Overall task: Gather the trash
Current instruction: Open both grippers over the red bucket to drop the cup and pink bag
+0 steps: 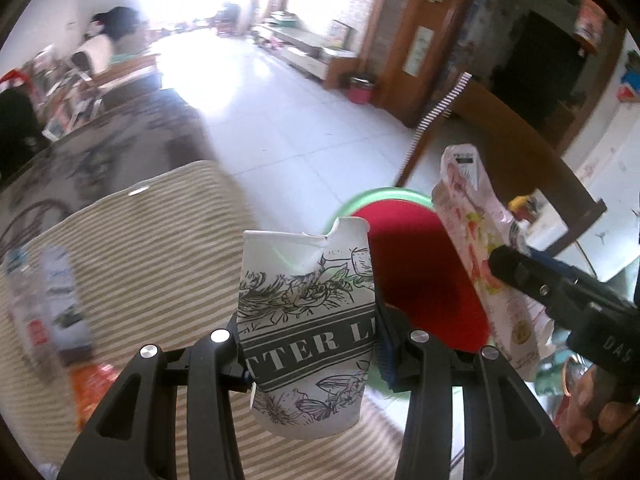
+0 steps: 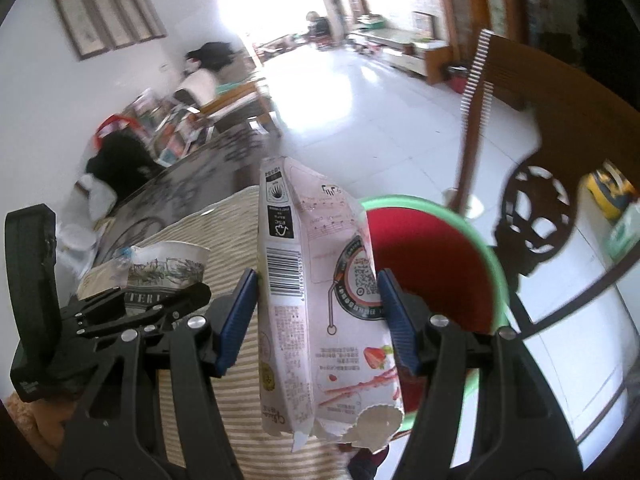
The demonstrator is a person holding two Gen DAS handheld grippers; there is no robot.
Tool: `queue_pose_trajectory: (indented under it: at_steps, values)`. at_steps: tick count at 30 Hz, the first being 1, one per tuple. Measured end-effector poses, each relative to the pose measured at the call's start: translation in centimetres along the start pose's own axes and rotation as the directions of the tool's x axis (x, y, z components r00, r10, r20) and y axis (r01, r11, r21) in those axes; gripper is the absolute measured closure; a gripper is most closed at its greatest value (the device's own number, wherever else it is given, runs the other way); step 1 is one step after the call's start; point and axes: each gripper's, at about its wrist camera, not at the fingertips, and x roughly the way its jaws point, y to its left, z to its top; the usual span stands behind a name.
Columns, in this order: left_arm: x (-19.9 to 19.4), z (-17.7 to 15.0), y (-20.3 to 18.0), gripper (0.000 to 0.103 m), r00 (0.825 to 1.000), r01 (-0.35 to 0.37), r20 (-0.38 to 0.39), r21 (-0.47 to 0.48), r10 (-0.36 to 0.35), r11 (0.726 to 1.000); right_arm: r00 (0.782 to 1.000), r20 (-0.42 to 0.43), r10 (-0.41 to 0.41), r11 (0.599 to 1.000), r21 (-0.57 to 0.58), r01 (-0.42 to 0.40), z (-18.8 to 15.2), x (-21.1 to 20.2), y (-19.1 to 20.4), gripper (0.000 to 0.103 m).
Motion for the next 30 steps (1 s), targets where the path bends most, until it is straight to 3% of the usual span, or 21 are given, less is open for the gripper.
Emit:
queue_pose_trajectory:
  at_steps: [6,12,13,14,15,17,23,30]
  values:
    - [2.6,1.6,-3.8,0.061,0.998,0.059,-0.02,0.057,-0.058,0.997,0.999,0.004,-0.046,0.996,0.078,0.045,-0.4,-0.9,-3.9,0.043]
    - [4.1,2.2,-5.2,0.06,0.997,0.067,-0.037,0.073,-0.064,0.995,0.998,0.016,-0.061,0.993,0.104,0.059,0.1,-1.1,-5.2,0.042]
    - [4.4,2.3,-5.1,0.058,0.997,0.066,-0.044,0.067,-0.063,0.996,0.998,0.019,-0.06,0.992,0.109,0.058,0.2,-1.1,-5.3,0.041]
    - [4.7,2.4,-4.8,0.041,0.997,0.056,-0.055,0.054,-0.053,0.997,0.998,0.022,-0.06,0.992,0.113,0.057,0.4,-1.0,-5.2,0.04]
    - [4.8,2.6,-4.5,0.032,0.997,0.054,-0.056,0.042,-0.052,0.998,0.998,0.02,-0.06,0.991,0.117,0.057,0.6,-0.9,-5.2,0.036]
    - [4.2,2.6,-3.8,0.032,0.997,0.064,-0.039,0.008,-0.064,0.998,0.997,0.034,-0.069,0.989,0.133,0.064,0.9,-0.9,-5.3,0.026]
    - [2.0,2.3,-2.0,0.032,0.999,0.039,0.001,-0.026,-0.039,0.999,0.996,0.048,-0.069,0.989,0.13,0.062,1.0,-0.9,-4.4,0.026]
    - [-1.0,0.5,2.8,0.031,0.999,-0.013,0.031,-0.086,0.016,0.996,1.0,0.024,-0.019,0.995,0.097,0.017,0.7,0.6,-0.7,0.025]
